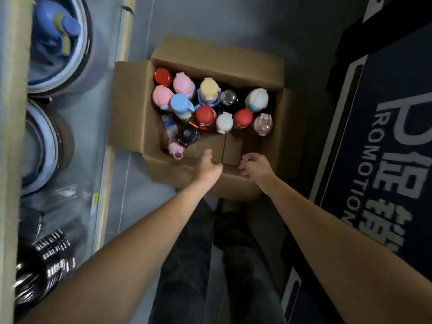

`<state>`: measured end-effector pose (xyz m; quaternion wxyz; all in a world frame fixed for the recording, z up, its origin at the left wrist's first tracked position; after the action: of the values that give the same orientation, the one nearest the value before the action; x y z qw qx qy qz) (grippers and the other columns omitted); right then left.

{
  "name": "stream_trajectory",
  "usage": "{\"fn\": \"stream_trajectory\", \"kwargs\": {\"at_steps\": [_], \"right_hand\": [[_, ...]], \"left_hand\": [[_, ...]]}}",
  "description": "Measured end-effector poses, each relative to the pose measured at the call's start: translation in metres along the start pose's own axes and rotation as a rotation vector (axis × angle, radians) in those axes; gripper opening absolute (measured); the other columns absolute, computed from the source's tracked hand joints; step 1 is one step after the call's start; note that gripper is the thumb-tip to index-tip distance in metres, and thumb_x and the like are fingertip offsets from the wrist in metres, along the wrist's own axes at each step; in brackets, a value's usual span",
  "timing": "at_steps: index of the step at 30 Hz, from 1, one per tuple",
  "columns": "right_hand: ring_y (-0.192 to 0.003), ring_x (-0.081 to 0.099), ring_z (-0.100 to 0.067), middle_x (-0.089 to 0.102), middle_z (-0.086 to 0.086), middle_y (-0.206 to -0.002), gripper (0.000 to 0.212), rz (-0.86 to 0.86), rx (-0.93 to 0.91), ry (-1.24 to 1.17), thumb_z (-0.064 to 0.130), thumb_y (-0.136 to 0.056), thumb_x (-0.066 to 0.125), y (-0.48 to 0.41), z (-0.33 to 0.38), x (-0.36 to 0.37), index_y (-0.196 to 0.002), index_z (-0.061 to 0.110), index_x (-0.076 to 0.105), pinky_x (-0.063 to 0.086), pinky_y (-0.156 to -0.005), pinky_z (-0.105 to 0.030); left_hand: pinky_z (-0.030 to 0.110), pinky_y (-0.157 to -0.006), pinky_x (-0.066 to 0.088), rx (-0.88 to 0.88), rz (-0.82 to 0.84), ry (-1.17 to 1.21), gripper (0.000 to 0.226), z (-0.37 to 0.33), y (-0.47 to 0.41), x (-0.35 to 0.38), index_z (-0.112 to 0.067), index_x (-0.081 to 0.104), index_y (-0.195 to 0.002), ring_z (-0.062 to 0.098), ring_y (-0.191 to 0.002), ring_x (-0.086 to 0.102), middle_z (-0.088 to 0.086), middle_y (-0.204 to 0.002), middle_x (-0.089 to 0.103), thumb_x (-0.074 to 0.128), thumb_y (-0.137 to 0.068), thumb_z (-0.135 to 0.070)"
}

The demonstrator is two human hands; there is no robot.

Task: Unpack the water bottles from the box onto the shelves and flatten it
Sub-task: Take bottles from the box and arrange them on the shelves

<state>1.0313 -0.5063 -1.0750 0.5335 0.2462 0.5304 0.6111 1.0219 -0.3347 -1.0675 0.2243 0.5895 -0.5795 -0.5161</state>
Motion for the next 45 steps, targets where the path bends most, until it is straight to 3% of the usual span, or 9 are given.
{"fn": "stream_trajectory", "kwargs": {"at_steps": [5,12,16,19,22,26,30,35,45], "right_hand": [[-0.101,0.062,-0.026,0.058,-0.013,-0.126,0.042,0.064,0.024,-0.023,0.006,-0.093,0.043,-0.058,0.003,0.055,-0.135,0.007,0.047,0.042,-0.057,-0.021],[-0.097,0.061,-0.028,0.065,-0.015,-0.114,0.027,0.116,-0.002,0.040,0.010,-0.091,0.047,-0.128,0.016,0.130,-0.114,0.010,0.060,0.045,-0.079,-0.032],[-0.100,0.057,-0.026,0.058,-0.009,-0.109,0.037,0.149,-0.023,-0.010,0.012,-0.093,0.048,-0.155,0.027,0.162,-0.129,0.009,0.051,0.042,-0.080,-0.030],[-0.117,0.052,-0.027,0.052,-0.008,-0.133,0.051,0.164,-0.018,-0.084,0.019,-0.095,0.049,-0.168,0.034,0.180,-0.144,0.016,0.035,0.046,-0.090,-0.037],[-0.107,0.053,-0.022,0.052,-0.004,-0.133,0.048,0.228,-0.006,-0.156,0.023,-0.095,0.049,-0.175,0.041,0.197,-0.141,0.028,0.038,0.046,-0.071,-0.031],[-0.091,0.056,-0.015,0.058,-0.004,-0.124,0.042,0.222,0.069,-0.308,0.019,-0.093,0.048,-0.181,0.039,0.199,-0.134,0.027,0.046,0.046,-0.079,-0.033],[-0.108,0.057,-0.026,0.058,-0.006,-0.121,0.038,0.189,0.090,-0.304,0.017,-0.091,0.050,-0.183,0.037,0.184,-0.129,0.023,0.049,0.050,-0.093,-0.044],[-0.099,0.059,-0.030,0.055,-0.002,-0.112,0.039,0.193,0.098,-0.199,0.023,-0.091,0.052,-0.158,0.045,0.165,-0.130,0.024,0.049,0.050,-0.066,-0.031],[-0.100,0.060,-0.032,0.053,-0.005,-0.119,0.034,0.211,0.044,-0.090,0.037,-0.094,0.052,-0.059,0.079,0.115,-0.126,0.028,0.047,0.051,-0.075,-0.035]], "left_hand": [[0.023,-0.087,0.037,-0.012,-0.121,-0.026,0.048,0.025,-0.070,-0.020,-0.011,0.045,-0.131,0.026,-0.117,0.051,0.006,-0.131,0.051,0.058,-0.084,-0.010],[0.037,-0.114,0.026,-0.073,-0.281,-0.071,0.077,0.059,-0.149,-0.058,-0.014,0.024,-0.144,0.033,-0.136,0.024,0.014,-0.147,0.020,0.063,-0.078,-0.013],[0.037,-0.116,0.023,-0.014,-0.156,-0.092,0.088,0.062,-0.192,-0.057,-0.018,0.017,-0.150,0.030,-0.140,0.024,0.011,-0.154,0.019,0.067,-0.077,-0.019],[0.038,-0.115,0.027,0.028,-0.004,-0.062,0.087,0.061,-0.212,-0.047,-0.018,0.020,-0.149,0.026,-0.140,0.030,0.009,-0.151,0.031,0.065,-0.075,-0.017],[0.037,-0.116,0.027,0.016,0.055,-0.031,0.091,0.061,-0.220,-0.042,-0.020,0.015,-0.151,0.022,-0.140,0.029,0.008,-0.153,0.030,0.068,-0.078,-0.010],[0.037,-0.113,0.031,0.004,0.099,-0.001,0.090,0.062,-0.219,-0.038,-0.022,0.017,-0.149,0.021,-0.136,0.035,0.006,-0.149,0.035,0.069,-0.076,-0.010],[0.041,-0.109,0.038,-0.034,0.153,0.086,0.092,0.066,-0.206,-0.031,-0.026,0.019,-0.149,0.024,-0.133,0.038,0.008,-0.146,0.034,0.068,-0.073,-0.004],[0.043,-0.108,0.040,-0.040,0.176,0.147,0.089,0.061,-0.182,-0.028,-0.027,0.020,-0.148,0.024,-0.131,0.040,0.011,-0.144,0.034,0.063,-0.076,0.003],[0.038,-0.113,0.032,0.075,0.134,0.099,0.079,0.014,-0.087,-0.057,-0.020,0.026,-0.147,0.025,-0.135,0.036,0.011,-0.147,0.032,0.066,-0.081,-0.004]]}}
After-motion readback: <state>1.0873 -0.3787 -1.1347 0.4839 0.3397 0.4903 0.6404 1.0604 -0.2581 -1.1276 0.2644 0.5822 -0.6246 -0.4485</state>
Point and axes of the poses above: each hand's wrist, its own y-axis away from the middle knuckle, its own x-axis out of the palm, z = x × y, the point moved 10 cm from there along -y, towards the middle knuckle
